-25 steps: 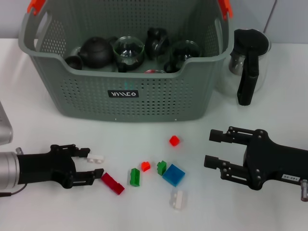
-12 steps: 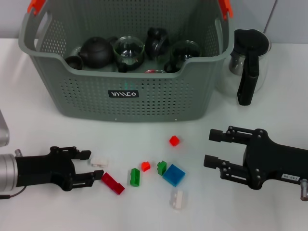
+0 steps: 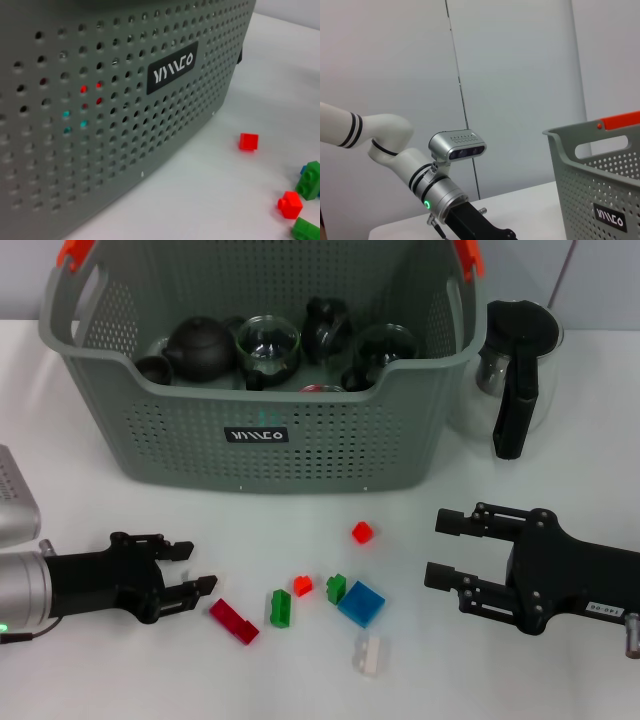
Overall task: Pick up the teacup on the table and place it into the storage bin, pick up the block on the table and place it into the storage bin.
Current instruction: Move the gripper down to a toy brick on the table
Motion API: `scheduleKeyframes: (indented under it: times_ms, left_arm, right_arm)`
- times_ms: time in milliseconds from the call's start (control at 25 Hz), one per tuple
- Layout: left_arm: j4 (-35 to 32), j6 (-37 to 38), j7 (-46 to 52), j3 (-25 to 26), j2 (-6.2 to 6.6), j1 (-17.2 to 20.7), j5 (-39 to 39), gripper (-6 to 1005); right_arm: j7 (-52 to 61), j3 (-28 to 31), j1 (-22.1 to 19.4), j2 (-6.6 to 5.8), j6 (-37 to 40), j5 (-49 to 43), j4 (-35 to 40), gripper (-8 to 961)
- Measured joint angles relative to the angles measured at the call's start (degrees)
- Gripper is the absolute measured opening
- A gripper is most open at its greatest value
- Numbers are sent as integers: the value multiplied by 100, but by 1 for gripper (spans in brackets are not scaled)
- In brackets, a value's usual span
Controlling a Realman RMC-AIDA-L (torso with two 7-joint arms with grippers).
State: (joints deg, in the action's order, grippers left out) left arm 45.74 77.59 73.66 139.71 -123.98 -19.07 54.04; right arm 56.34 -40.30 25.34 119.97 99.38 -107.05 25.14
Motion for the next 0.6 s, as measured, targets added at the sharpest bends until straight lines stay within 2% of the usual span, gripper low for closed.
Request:
scheduleKeyframes:
  times_ms: [160,600]
  left_arm:
    - [26,12,-7,-27,-11,4,0,590]
    - [12,43,-10,-52,-12,17,-15,412]
  right_arm:
    - [0,-6,4,0,14,0,0,625]
    - [0,5,6,0,23,0,0,624]
